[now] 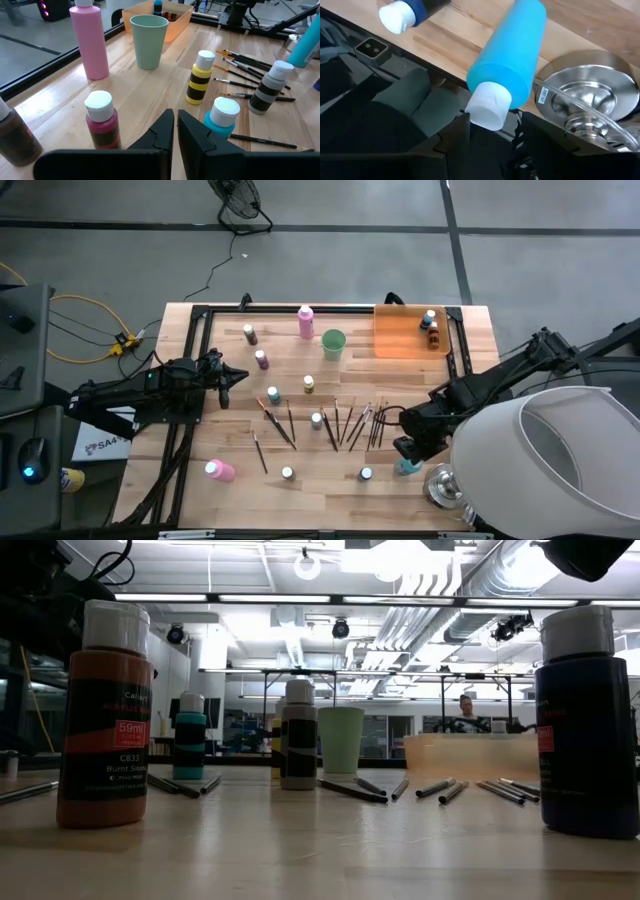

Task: Pick & Place Paint Supplies
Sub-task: Put the large blue paint bottle into the orange bin

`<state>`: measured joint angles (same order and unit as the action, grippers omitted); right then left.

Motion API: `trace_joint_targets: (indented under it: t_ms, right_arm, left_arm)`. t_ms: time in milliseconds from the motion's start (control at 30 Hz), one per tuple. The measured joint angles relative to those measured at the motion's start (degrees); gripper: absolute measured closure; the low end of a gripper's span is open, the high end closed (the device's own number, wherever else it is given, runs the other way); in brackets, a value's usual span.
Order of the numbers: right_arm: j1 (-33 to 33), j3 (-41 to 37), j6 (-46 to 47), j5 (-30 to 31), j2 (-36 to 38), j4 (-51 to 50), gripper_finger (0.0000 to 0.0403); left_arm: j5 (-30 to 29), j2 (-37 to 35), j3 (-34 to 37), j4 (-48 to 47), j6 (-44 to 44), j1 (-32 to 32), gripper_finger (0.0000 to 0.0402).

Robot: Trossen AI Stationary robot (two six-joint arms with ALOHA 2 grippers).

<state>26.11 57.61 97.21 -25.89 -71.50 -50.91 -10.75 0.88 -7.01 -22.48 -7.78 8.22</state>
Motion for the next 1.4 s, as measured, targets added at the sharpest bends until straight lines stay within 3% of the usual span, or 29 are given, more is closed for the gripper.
trace_joint_targets:
  t_ms: [1033,1400]
  right_arm:
    - [-0.17,-0.05,-2.98,8.25,1.81,1.13,0.0229]
    - [-0.17,-0.05,-3.92,7.87,1.70,1.88,0.0215]
  left_arm:
    - [0.00,-0.01,0.00,0.00,0.00,0.01,0.0380]
    - [0.00,0.00,0.00,0.00,-0.01,0.00,0.0380]
